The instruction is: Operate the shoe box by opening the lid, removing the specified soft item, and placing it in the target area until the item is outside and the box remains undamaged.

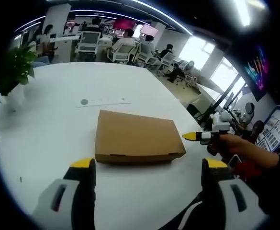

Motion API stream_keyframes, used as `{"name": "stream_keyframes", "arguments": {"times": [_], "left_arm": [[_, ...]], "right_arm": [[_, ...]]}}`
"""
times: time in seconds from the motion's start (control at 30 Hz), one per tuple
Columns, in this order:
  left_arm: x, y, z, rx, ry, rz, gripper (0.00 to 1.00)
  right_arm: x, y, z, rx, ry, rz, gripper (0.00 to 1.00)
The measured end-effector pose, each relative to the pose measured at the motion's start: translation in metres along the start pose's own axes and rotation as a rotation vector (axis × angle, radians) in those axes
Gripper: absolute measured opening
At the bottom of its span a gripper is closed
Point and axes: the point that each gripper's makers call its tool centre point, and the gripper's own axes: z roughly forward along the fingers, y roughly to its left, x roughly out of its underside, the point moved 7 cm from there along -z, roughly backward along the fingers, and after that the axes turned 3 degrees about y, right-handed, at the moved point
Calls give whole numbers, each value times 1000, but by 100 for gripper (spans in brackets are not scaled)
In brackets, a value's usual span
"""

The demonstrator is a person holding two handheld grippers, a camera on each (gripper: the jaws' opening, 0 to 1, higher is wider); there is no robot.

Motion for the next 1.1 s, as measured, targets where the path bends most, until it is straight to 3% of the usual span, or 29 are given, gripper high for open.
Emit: {"name": "stream_keyframes", "arguments": {"times": [0.2,0.4,0.83,1.1], "left_arm": [[-2,-1,-7,-17,-30,0,94],[7,-8,-7,-20,-5,-1,95],[11,-7,-13,-39,3,-9,95],[8,-16,-13,-39,6,0,95]], "right_arm": [[-6,-8,6,-6,6,11,62],[-5,-12,15,-3,20,15,62],[-6,-23,26,-15,47,35,60],[-3,-30,28,-67,70,73,66]]}}
